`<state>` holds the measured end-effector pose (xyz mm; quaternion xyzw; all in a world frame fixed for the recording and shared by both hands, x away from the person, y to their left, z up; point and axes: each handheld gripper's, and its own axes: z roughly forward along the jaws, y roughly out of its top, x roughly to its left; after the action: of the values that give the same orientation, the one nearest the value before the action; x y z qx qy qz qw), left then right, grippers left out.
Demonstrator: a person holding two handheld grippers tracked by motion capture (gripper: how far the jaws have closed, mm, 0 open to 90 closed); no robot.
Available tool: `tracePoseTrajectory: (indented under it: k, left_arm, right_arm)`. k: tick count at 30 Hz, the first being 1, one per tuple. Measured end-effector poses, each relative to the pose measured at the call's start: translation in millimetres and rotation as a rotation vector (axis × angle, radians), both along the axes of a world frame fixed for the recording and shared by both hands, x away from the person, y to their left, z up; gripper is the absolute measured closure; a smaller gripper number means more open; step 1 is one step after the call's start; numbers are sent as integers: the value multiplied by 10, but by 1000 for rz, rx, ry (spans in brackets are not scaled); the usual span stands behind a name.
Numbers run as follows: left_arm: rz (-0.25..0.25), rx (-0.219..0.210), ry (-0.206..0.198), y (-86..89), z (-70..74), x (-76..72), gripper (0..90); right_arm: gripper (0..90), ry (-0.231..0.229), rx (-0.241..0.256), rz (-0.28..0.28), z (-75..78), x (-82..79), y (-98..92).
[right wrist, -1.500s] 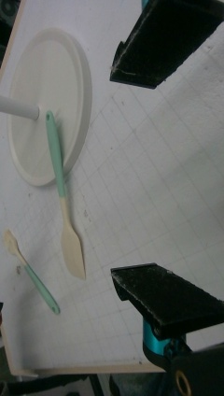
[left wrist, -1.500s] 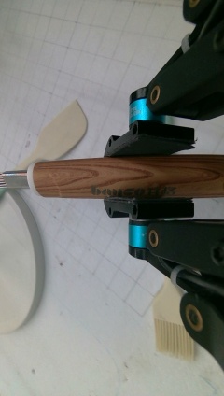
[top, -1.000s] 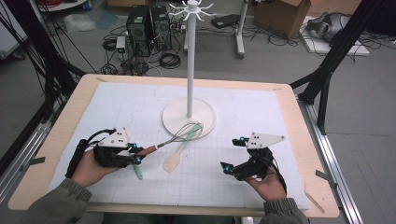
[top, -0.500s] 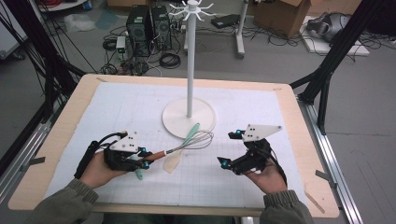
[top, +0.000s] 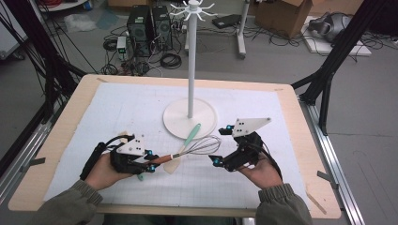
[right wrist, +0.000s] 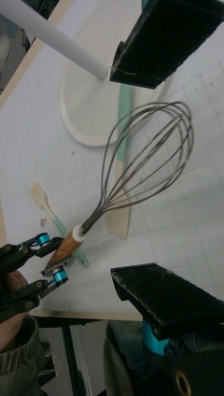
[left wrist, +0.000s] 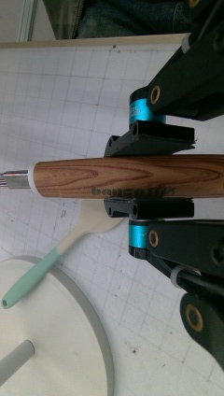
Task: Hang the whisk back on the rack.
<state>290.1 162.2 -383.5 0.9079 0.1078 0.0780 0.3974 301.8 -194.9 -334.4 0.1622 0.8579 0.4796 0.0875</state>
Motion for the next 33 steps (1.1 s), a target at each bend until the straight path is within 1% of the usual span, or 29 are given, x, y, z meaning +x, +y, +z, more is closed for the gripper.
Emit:
tracePoseTrajectory:
  k: [3,7,15,19,21,26,33]
  left_arm:
    - [-9,9,-6,-32,2,2,704]
    - [-21,18,-2,-79,3,-2,704]
    - [-33,29,-1,-169,19,-1,704]
    - [-44,24,-1,-223,29,-7,704]
    - [-51,29,-2,-243,30,-8,704]
    - [-54,26,0,-281,27,-3,704]
    - [-63,26,3,-305,25,-1,704]
  right_arm:
    - [54,1,-3,11,25,13,51]
    - [54,-1,-6,28,44,33,108]
    - [54,0,-27,62,64,59,236]
    - [54,19,-35,77,60,69,288]
    - [54,20,-40,81,60,70,311]
    - [54,20,-52,98,47,74,370]
    - [54,36,-67,119,17,88,467]
